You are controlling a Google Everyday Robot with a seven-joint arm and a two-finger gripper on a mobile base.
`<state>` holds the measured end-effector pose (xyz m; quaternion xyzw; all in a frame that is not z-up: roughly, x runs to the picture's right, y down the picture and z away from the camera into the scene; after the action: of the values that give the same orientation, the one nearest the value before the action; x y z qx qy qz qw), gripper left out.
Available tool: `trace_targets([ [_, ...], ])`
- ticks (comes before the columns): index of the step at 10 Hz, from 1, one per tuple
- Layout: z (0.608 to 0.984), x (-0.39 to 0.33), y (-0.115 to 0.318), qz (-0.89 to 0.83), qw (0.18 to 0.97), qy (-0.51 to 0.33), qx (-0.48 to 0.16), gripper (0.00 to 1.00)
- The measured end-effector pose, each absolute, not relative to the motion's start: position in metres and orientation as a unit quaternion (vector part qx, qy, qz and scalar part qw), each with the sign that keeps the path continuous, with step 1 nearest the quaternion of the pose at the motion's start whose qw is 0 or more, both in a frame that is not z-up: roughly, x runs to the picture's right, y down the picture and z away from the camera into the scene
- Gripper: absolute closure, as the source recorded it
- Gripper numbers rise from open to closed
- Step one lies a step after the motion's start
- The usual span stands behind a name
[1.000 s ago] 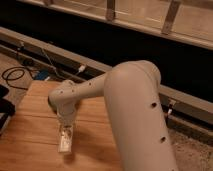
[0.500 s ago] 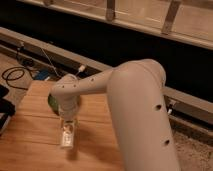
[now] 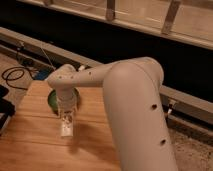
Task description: Place the bottle in the ceramic bowl
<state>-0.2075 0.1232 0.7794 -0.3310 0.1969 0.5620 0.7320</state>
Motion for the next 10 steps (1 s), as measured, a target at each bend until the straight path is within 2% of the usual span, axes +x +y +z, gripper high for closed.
trace_targets([
  [2,0.764,-0.224,0.079,0.542,0.764,0.179,-0.302,1.00],
  [4,0.762,-0.249,0.054,0.518,0.790,0.153,-0.290,1.00],
  [6,0.778,-0.278,0.036,0.490,0.822,0.113,-0.268,1.00],
  [10,0.807,-0.288,0.013,0.482,0.846,0.061,-0.217,1.00],
])
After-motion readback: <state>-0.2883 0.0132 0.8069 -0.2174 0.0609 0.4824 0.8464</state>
